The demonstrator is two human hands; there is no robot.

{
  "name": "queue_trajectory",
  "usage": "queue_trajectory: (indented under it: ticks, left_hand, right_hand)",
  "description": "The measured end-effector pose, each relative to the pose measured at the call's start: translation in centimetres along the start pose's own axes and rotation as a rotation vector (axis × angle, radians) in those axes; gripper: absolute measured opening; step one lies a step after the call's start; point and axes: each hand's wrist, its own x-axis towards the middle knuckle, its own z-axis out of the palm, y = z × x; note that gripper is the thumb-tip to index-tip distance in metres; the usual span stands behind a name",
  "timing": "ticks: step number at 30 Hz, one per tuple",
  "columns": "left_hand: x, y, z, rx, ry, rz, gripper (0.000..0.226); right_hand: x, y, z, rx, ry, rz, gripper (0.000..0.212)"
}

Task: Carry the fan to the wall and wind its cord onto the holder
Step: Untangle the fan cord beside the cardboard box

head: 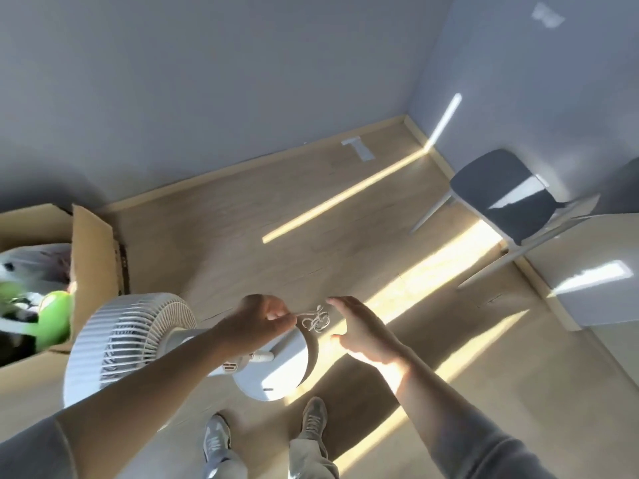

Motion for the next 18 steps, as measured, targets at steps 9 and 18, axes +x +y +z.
queue_trajectory:
  ticks: [9,18]
  left_hand:
    - [-2.6,0.3,-1.5,-0.066,0.042,0.057,0.013]
    - [-4.4,1.3,-3.1,-0.05,0.104,0.154,0.017]
  right_hand:
    - [1.4,-2.5,2.2,0.111,-0.042,-0.044,0.079]
    - [3.0,-3.6,3.0,0.079,0.005,-0.121,0.049]
